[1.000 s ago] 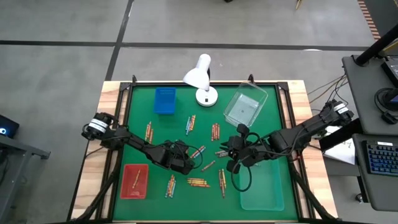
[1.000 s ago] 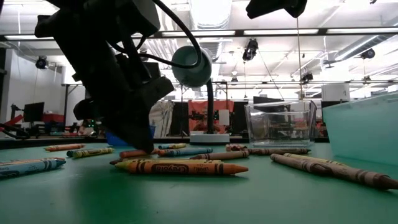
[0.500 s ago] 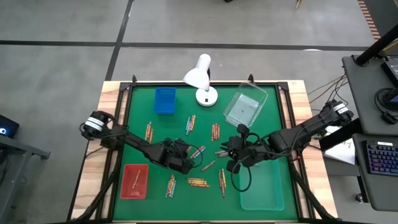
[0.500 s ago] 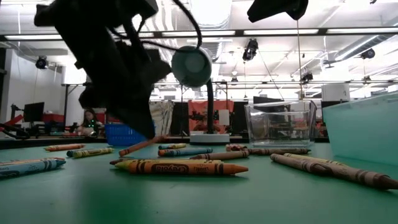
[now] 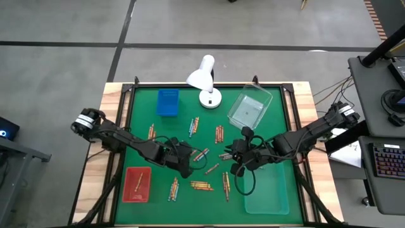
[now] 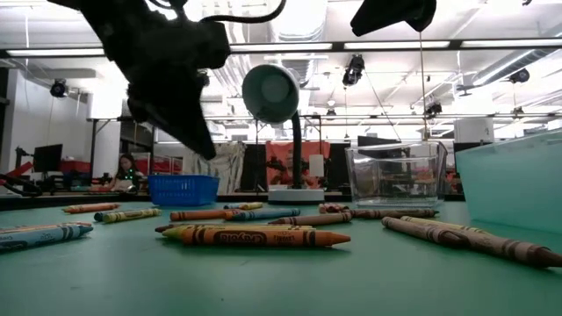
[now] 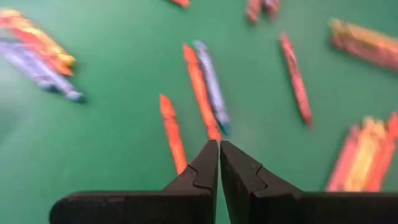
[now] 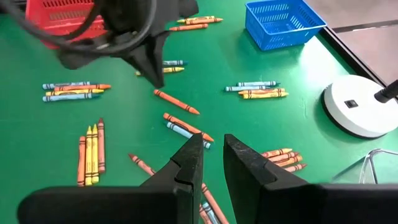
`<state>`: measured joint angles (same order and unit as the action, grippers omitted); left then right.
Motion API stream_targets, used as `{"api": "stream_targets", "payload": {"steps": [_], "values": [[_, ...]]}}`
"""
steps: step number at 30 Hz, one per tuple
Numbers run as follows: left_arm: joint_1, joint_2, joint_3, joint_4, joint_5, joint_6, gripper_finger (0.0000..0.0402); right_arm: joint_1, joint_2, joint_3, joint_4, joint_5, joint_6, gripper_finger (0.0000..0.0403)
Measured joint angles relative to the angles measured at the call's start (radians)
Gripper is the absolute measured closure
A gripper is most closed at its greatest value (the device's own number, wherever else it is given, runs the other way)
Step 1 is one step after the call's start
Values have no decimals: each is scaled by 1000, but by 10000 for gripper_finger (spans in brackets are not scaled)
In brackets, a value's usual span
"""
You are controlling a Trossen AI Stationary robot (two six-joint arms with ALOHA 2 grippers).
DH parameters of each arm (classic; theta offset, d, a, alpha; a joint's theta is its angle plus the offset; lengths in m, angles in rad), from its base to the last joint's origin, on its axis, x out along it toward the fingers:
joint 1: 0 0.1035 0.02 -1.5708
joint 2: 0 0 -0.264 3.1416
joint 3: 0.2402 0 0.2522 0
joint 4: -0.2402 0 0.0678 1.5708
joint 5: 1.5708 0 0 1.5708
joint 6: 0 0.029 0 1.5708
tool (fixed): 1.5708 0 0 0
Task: Sort crayons
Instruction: Put the orange crayon into the transparent bin
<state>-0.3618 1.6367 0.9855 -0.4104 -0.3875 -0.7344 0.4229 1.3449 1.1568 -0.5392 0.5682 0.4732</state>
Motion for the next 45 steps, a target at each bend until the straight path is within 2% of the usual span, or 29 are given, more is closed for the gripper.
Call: {"api": "stream_targets", "payload": {"steps": [3,5,9,11,14,17,19,24,34,45], "values": [[-17,0,0,7,32,181,397,0,0,0,3,0,0,349],[-31,0,-1,19,0,281,387,0,0,0,3,0,0,349],[-33,-3,-19,66,-67,375,356,1,0,0,3,0,0,349],[-33,-7,-69,147,-67,414,341,3,0,0,4,0,0,349],[-39,-31,-186,396,-66,461,329,2,0,-5,5,0,-1,349],[-38,-57,-294,601,-73,450,327,2,0,-11,6,1,-1,349],[-35,-64,-339,641,-95,413,327,2,0,-17,7,1,-1,349],[-35,-52,-384,657,-121,326,312,-1,0,-52,62,9,-2,349],[-34,-1,-396,666,-181,306,232,-11,0,-84,111,11,5,349],[-34,63,-395,699,-180,281,240,-11,0,-84,111,10,6,349]]}}
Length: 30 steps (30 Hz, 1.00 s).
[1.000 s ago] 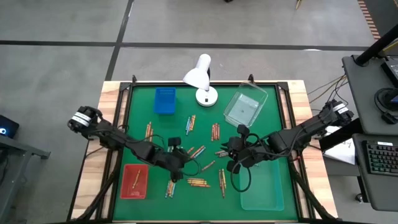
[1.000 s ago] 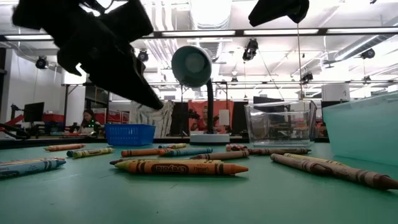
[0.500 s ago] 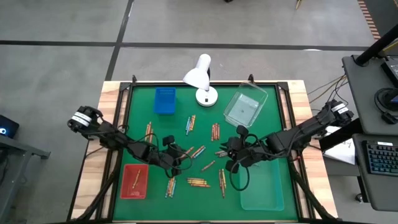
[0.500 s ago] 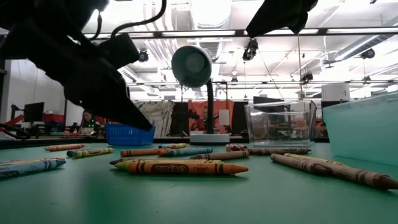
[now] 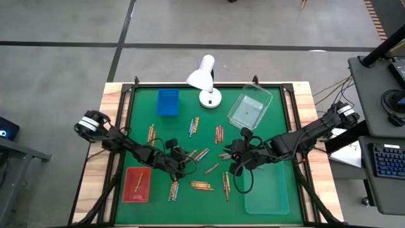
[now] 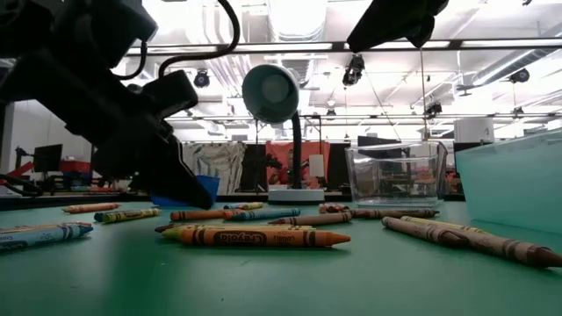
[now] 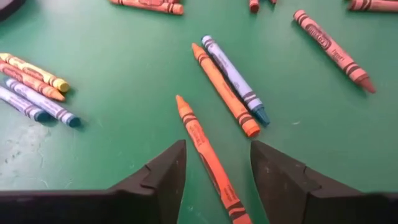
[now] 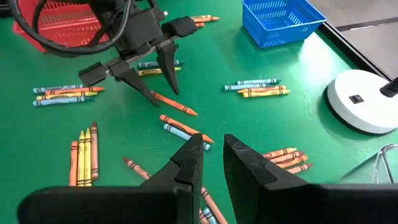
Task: Sort crayons
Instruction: Put the orange crayon into the transparent bin
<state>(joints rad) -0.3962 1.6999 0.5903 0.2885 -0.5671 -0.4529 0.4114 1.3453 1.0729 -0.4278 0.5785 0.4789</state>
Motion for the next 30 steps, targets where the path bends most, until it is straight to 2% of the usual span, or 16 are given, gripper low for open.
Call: {"api": "stream_targets", "payload": {"steps": [11,15,23,30], "values": [[0,55,0,10,-8,-39,253,0,0,0,6,0,0,349],[-1,66,2,13,-6,-39,289,0,0,0,18,0,0,349],[-1,67,2,6,3,-38,388,0,0,0,20,0,10,349],[1,28,-3,-31,4,-22,395,0,0,0,20,-1,11,349]]}}
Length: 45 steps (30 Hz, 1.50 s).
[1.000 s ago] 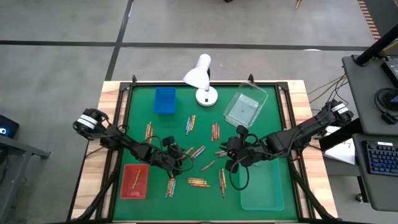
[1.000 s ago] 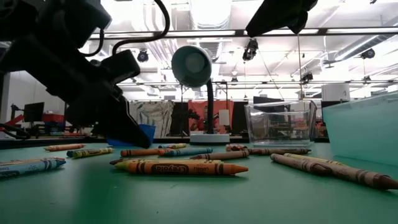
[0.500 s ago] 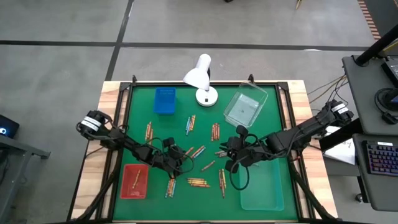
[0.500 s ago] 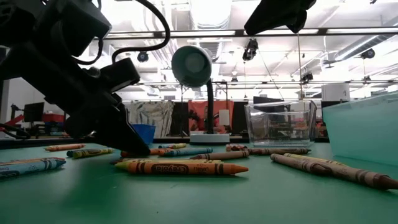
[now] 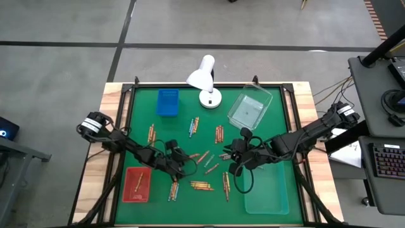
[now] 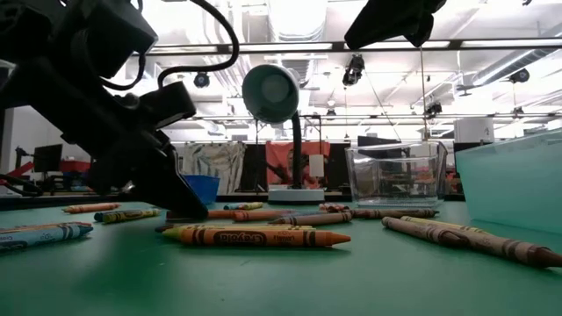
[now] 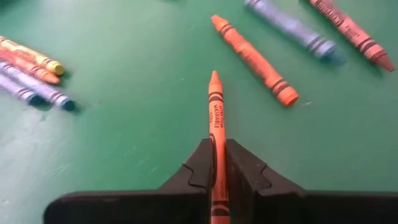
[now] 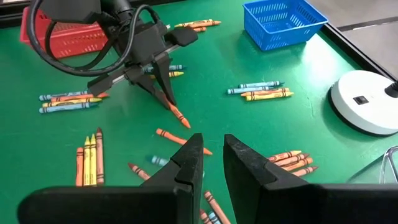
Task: Sort crayons
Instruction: Put the orange crayon into the transparent bin
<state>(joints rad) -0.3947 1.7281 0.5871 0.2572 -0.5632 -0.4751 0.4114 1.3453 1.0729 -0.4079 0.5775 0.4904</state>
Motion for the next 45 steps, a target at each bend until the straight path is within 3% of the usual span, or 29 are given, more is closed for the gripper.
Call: {"api": "stream_targets", "payload": {"steps": [9,18,22,26,28,32,37,40,45], "values": [[0,-109,-2,-85,-4,1,399,0,0,0,0,-1,0,349],[7,-330,-1,-189,-48,5,400,0,0,0,2,-1,10,349],[7,-432,-2,-158,-74,112,400,0,0,-9,22,0,-7,349],[9,-515,-12,-8,-65,296,400,0,0,-57,144,0,-96,349],[18,-544,-31,110,-10,381,400,0,0,-94,255,0,-173,349],[41,-563,-76,388,136,498,400,-2,0,-183,548,-1,-365,349],[46,-503,-128,702,188,570,400,-8,0,-291,977,-11,-599,349],[46,-442,-131,826,190,583,400,-23,0,-324,1146,-86,-678,349],[46,-307,-102,1018,215,604,400,-68,0,-327,1239,-268,-711,349]]}}
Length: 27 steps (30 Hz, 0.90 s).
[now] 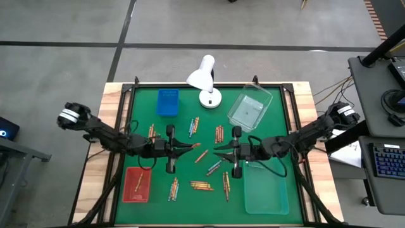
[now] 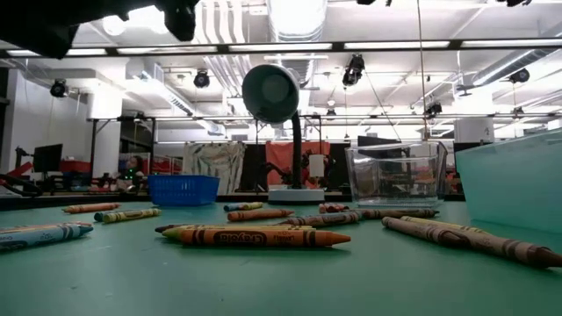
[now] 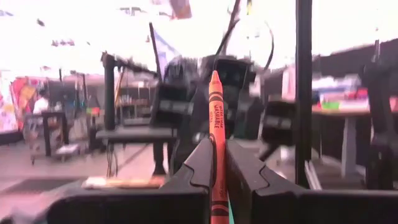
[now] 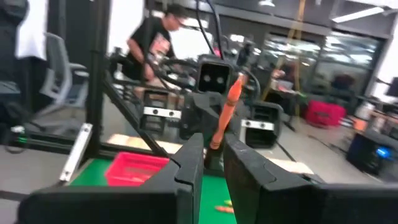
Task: Sort crayons
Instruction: Put the orange crayon into the transparent bin
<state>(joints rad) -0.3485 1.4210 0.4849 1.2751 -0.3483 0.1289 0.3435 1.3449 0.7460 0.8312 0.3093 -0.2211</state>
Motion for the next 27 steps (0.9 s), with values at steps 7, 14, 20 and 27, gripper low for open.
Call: {"api": "stream_targets", "payload": {"steps": [7,14,20,27], "values": [[1,156,55,256,1,50,400,-22,0,8,20,-23,1,346],[6,256,124,296,1,53,400,-30,0,32,19,-22,-6,300],[10,318,192,296,1,76,400,-40,0,44,15,-27,19,249],[27,350,225,296,1,74,400,-39,0,47,19,-82,12,232]]}}
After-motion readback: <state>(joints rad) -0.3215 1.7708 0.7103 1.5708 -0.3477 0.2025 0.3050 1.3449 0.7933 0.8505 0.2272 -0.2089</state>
